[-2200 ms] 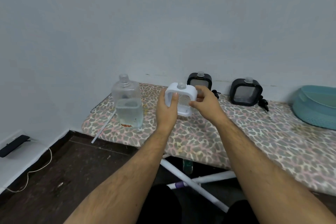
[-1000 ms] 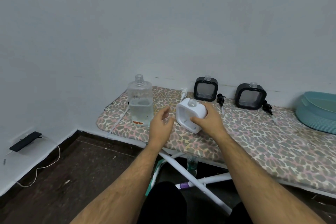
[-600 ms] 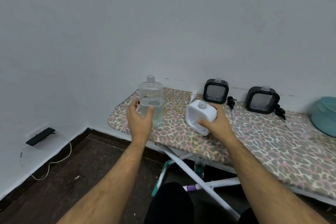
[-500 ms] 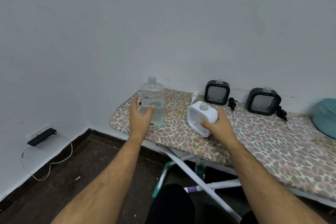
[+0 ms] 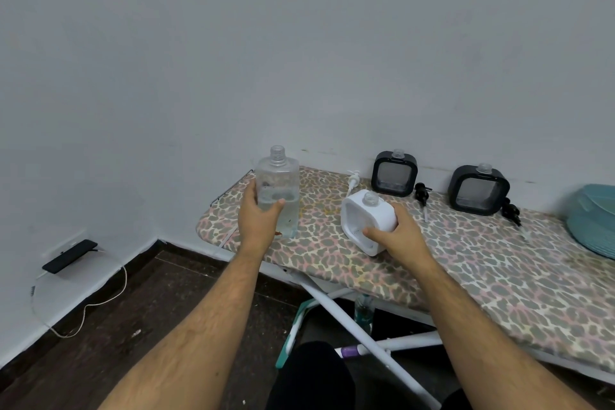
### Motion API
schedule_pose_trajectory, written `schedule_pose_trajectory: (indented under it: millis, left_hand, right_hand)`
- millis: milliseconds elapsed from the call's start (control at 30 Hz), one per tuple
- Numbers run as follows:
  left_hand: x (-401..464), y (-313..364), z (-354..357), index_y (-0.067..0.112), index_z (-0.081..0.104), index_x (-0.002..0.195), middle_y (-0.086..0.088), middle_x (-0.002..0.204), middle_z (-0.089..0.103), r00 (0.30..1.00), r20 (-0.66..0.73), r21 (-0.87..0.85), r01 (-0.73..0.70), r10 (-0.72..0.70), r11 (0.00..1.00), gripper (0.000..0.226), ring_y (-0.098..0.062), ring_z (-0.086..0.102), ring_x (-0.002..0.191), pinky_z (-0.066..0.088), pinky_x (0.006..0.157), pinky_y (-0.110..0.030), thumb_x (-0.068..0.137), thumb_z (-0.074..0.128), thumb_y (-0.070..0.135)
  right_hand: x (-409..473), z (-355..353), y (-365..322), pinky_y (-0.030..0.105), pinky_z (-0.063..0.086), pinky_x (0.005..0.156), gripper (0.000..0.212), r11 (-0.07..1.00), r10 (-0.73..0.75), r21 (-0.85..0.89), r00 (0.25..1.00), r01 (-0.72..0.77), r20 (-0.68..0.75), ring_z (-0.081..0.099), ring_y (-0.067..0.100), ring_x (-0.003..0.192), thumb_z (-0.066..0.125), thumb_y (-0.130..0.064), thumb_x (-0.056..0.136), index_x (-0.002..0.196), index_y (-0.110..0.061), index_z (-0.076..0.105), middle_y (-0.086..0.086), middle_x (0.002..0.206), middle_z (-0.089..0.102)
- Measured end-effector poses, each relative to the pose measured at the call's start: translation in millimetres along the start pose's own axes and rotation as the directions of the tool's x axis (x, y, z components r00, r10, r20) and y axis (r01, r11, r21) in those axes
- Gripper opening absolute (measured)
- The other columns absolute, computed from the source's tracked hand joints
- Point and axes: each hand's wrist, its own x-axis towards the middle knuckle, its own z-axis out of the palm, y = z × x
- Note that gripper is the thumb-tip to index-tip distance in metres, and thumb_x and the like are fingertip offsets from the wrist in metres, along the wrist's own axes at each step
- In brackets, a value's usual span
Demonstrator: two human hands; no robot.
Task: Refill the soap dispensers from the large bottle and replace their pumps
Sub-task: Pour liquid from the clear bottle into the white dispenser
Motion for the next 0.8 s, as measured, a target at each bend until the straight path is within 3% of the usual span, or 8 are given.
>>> schedule_pose_trajectory:
  millis: [100, 267, 333, 500, 667, 800]
  left_hand:
    - [0, 1, -4, 0.024, 0.053, 0.132, 0.016, 0.111, 0.056, 0.999, -0.033, 0.06, -0.012, 0.014, 0.998, 0.067, 0.002, 0.055, 0.097, 0.042, 0.076, -0.015, 0.073, 0.085, 0.026]
    - [6, -9, -6, 0.018, 0.058, 0.117, 0.001, 0.113, 0.06, 0.999, -0.028, 0.178, -0.027, 0.032, 0.984, 0.064, -0.015, 0.06, 0.1, 0.056, 0.087, -0.039, 0.065, 0.087, 0.041]
    - [7, -12, -4, 0.019, 0.053, 0.116, 0.001, 0.112, 0.058, 1.0, -0.009, 0.14, -0.014, 0.016, 0.99, 0.068, -0.016, 0.06, 0.101, 0.056, 0.086, -0.039, 0.062, 0.088, 0.043]
    - [4, -18, 2, 0.031, 0.037, 0.117, 0.011, 0.113, 0.051, 0.997, 0.077, 0.025, 0.006, -0.008, 1.0, 0.073, -0.013, 0.057, 0.106, 0.049, 0.087, -0.032, 0.065, 0.088, 0.04]
    - [3, -18, 0, 0.037, 0.035, 0.132, 0.014, 0.123, 0.054, 0.991, 0.126, 0.088, -0.064, 0.053, 0.994, 0.084, -0.011, 0.056, 0.105, 0.048, 0.089, -0.037, 0.066, 0.086, 0.045]
    - [0, -14, 0, 0.034, 0.041, 0.136, 0.01, 0.13, 0.058, 0.989, 0.11, 0.159, -0.117, 0.1, 0.98, 0.084, -0.016, 0.059, 0.112, 0.05, 0.094, -0.042, 0.066, 0.084, 0.05]
  right_hand:
    - [-2, 3, -1, 0.011, 0.046, 0.042, 0.061, 1.0, -0.002, 0.014, 1.0, 0.003, -0.022, 0.056, 0.002, 0.088, 0.085, -0.025, 0.074, 0.123, -0.027, 0.048, -0.009, 0.109, 0.054]
    - [-2, 4, -2, 0.014, 0.049, 0.047, 0.079, 1.0, -0.011, -0.002, 1.0, 0.011, -0.022, 0.055, 0.003, 0.093, 0.088, -0.029, 0.07, 0.133, -0.03, 0.042, -0.011, 0.116, 0.051]
    - [-3, 5, -2, 0.014, 0.049, 0.049, 0.086, 1.0, -0.008, -0.001, 1.0, 0.008, -0.016, 0.055, 0.004, 0.095, 0.088, -0.028, 0.069, 0.139, -0.03, 0.038, -0.009, 0.121, 0.049]
    - [-3, 8, 0, 0.013, 0.048, 0.046, 0.07, 0.999, 0.001, -0.044, 1.0, -0.002, -0.023, 0.055, 0.003, 0.092, 0.083, -0.024, 0.075, 0.131, -0.029, 0.042, -0.006, 0.119, 0.052]
    - [-5, 9, 0, 0.014, 0.044, 0.055, 0.064, 0.996, -0.012, -0.085, 0.997, 0.006, -0.07, 0.056, 0.006, 0.092, 0.081, -0.026, 0.076, 0.129, -0.029, 0.046, -0.008, 0.114, 0.055]
    - [-8, 12, 1, 0.026, 0.053, 0.066, 0.063, 0.996, -0.017, -0.088, 0.995, 0.008, -0.1, 0.058, 0.015, 0.097, 0.081, -0.027, 0.076, 0.129, -0.029, 0.046, -0.009, 0.113, 0.055]
